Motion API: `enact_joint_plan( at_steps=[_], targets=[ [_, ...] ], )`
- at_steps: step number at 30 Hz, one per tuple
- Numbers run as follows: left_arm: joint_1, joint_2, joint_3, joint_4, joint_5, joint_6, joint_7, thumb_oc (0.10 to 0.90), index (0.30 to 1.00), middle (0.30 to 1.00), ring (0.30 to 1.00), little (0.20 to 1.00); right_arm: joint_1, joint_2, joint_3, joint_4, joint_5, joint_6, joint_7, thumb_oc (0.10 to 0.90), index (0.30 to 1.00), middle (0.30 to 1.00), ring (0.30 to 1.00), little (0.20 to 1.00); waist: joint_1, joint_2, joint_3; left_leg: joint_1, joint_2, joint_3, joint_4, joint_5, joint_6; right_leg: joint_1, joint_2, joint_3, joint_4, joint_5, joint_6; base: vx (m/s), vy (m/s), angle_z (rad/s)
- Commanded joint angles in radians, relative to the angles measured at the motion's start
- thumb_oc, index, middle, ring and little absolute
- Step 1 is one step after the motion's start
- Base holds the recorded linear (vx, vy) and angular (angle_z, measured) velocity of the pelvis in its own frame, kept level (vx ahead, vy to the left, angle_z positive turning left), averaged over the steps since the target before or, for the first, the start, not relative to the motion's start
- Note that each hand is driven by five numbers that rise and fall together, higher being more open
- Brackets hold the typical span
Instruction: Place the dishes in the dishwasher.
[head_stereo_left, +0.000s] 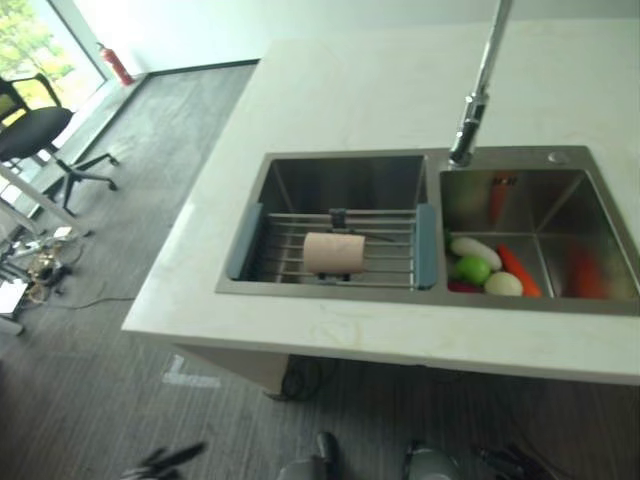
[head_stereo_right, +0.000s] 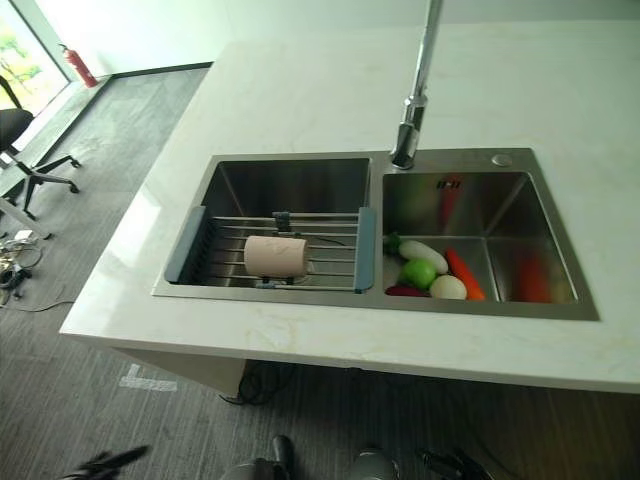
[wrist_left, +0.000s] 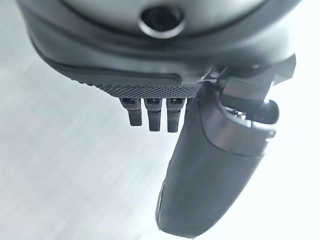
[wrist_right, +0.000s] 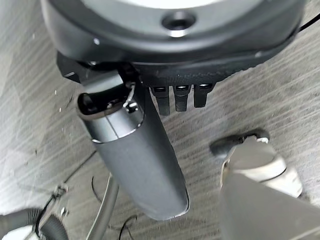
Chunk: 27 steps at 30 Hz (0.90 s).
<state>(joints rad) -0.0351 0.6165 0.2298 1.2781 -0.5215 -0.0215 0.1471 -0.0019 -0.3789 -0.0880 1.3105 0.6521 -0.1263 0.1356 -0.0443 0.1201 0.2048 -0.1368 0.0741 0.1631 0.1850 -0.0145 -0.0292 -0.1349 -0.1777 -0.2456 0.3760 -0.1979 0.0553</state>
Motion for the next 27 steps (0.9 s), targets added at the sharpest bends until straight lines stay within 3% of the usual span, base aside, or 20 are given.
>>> enact_joint_plan(
  at_steps=[1,2,4,5,6,7,9,10,11,13,14,17,19,27],
  targets=[
    [0.029,0.080,0.018,-0.023,0.149,-0.091,0.126,0.800,0.900,0.900,0.900,0.900,-0.014,-0.047,-0.011,0.012,0.059,-0.033,0.000,0.800,0.900,0.900,0.900,0.900,-0.001,-0.006,-0.024,-0.055,0.022,-0.037,0.115,-0.143,-0.032,0.039,0.005,0.009,-0.076,-0.025,0.068,0.00,0.000,0.00],
    [0.036,0.173,0.063,-0.035,0.225,-0.099,0.167,0.800,0.900,0.900,0.900,0.900,-0.015,-0.051,-0.011,0.021,0.078,-0.025,-0.002,0.800,0.900,0.900,0.900,0.900,0.007,-0.002,-0.028,-0.053,0.019,-0.036,0.115,-0.149,-0.030,0.036,0.002,0.007,-0.076,-0.024,0.072,0.00,0.000,0.00],
    [0.039,0.249,0.111,-0.057,0.247,-0.136,0.184,0.800,0.900,0.900,0.900,0.900,-0.014,-0.049,-0.014,0.029,0.090,-0.021,-0.001,0.800,0.900,0.900,0.900,0.900,0.015,0.000,-0.031,-0.050,0.015,-0.041,0.115,-0.155,-0.029,0.034,0.000,0.004,-0.076,-0.022,0.075,0.01,-0.067,-0.04],
    [0.037,0.346,0.185,-0.114,0.298,-0.254,0.248,0.800,0.900,0.900,0.900,0.900,-0.011,-0.040,-0.012,0.031,0.108,-0.017,-0.005,0.800,0.900,0.900,0.900,0.900,0.024,0.002,-0.038,-0.045,0.011,-0.050,0.115,-0.162,-0.026,0.034,0.002,0.006,-0.076,-0.022,0.077,0.01,-0.081,-0.01],
    [0.041,0.380,0.201,-0.135,0.342,-0.282,0.310,0.800,0.900,0.900,0.900,0.900,-0.011,-0.036,-0.009,0.027,0.118,-0.014,-0.011,0.800,0.900,0.900,0.900,0.900,0.025,0.003,-0.042,-0.050,0.011,-0.050,0.115,-0.157,-0.025,0.028,0.002,0.006,-0.076,-0.016,0.077,0.04,-0.094,0.05],
    [0.035,0.472,0.237,-0.221,0.330,-0.384,0.351,0.800,0.900,0.900,0.900,0.900,-0.002,-0.027,-0.010,0.017,0.136,-0.006,-0.026,0.800,0.900,0.900,0.900,0.900,0.027,0.001,-0.048,-0.041,0.010,-0.050,0.115,-0.165,-0.026,0.034,0.001,0.006,-0.076,-0.017,0.082,0.04,-0.076,0.02],
    [-0.015,0.596,0.273,-0.440,0.275,-0.398,0.336,0.800,0.900,0.900,0.900,0.900,0.010,-0.011,-0.003,-0.007,0.168,0.002,-0.049,0.800,0.900,0.900,0.900,0.900,0.033,-0.001,-0.064,-0.039,0.010,-0.050,0.115,-0.172,-0.027,0.036,0.002,0.007,-0.076,-0.016,0.087,0.05,-0.092,0.08],
    [-0.038,0.613,0.275,-0.495,0.241,-0.422,0.294,0.800,0.900,0.900,0.900,0.900,0.011,-0.006,0.000,-0.012,0.172,0.003,-0.053,0.800,0.900,0.900,0.900,0.900,0.032,-0.002,-0.068,-0.037,0.010,-0.050,0.115,-0.174,-0.028,0.037,0.002,0.007,-0.076,-0.017,0.088,0.03,-0.067,0.09],
    [-0.066,0.623,0.271,-0.560,0.214,-0.423,0.251,0.800,0.900,0.900,0.900,0.900,0.011,0.000,0.006,-0.019,0.176,0.003,-0.057,0.800,0.900,0.900,0.900,0.900,0.030,-0.004,-0.073,-0.035,0.011,-0.049,0.115,-0.177,-0.029,0.037,0.001,0.007,-0.076,-0.019,0.089,0.02,-0.057,-0.01],
    [-0.171,0.601,0.194,-0.840,0.097,-0.402,0.074,0.800,0.900,0.900,0.900,0.900,0.019,0.028,0.008,-0.040,0.166,0.007,-0.057,0.800,0.900,0.900,0.900,0.900,0.013,-0.016,-0.087,-0.022,0.015,-0.035,0.115,-0.190,-0.029,0.040,0.002,0.015,-0.076,-0.023,0.094,0.04,-0.067,-0.09],
    [-0.179,0.595,0.187,-0.853,0.080,-0.405,0.050,0.800,0.900,0.900,0.900,0.900,0.019,0.030,0.006,-0.041,0.167,0.007,-0.057,0.800,0.900,0.900,0.900,0.900,0.012,-0.016,-0.088,-0.025,0.016,-0.034,0.115,-0.185,-0.028,0.036,0.003,0.016,-0.076,-0.017,0.093,0.04,-0.045,-0.17],
    [-0.289,0.492,0.045,-1.094,0.084,-0.286,-0.093,0.800,0.900,0.900,0.900,0.900,0.036,0.045,-0.013,-0.036,0.134,0.028,-0.057,0.800,0.900,0.900,0.900,0.900,-0.016,-0.026,-0.097,-0.011,0.027,-0.005,0.115,-0.191,-0.029,0.031,0.002,0.029,-0.076,-0.009,0.103,0.04,-0.027,-0.35],
    [-0.354,0.451,-0.055,-1.131,0.083,-0.247,-0.166,0.800,0.900,0.900,0.900,0.900,0.048,0.042,-0.030,-0.016,0.113,0.041,-0.057,0.800,0.900,0.900,0.900,0.900,-0.039,-0.027,-0.095,0.002,0.036,0.013,0.115,-0.192,-0.029,0.029,0.004,0.042,-0.076,-0.002,0.107,0.04,-0.010,-0.50],
    [-0.478,0.385,-0.274,-1.181,0.184,-0.090,-0.333,0.800,0.900,0.900,0.900,0.900,0.072,0.040,-0.057,-0.001,0.109,0.029,-0.032,0.800,0.900,0.900,0.900,0.900,-0.082,-0.027,-0.089,0.020,0.046,0.043,0.115,-0.194,-0.028,0.019,0.002,0.067,-0.076,0.018,0.119,0.03,-0.006,-0.16]
  ],
)
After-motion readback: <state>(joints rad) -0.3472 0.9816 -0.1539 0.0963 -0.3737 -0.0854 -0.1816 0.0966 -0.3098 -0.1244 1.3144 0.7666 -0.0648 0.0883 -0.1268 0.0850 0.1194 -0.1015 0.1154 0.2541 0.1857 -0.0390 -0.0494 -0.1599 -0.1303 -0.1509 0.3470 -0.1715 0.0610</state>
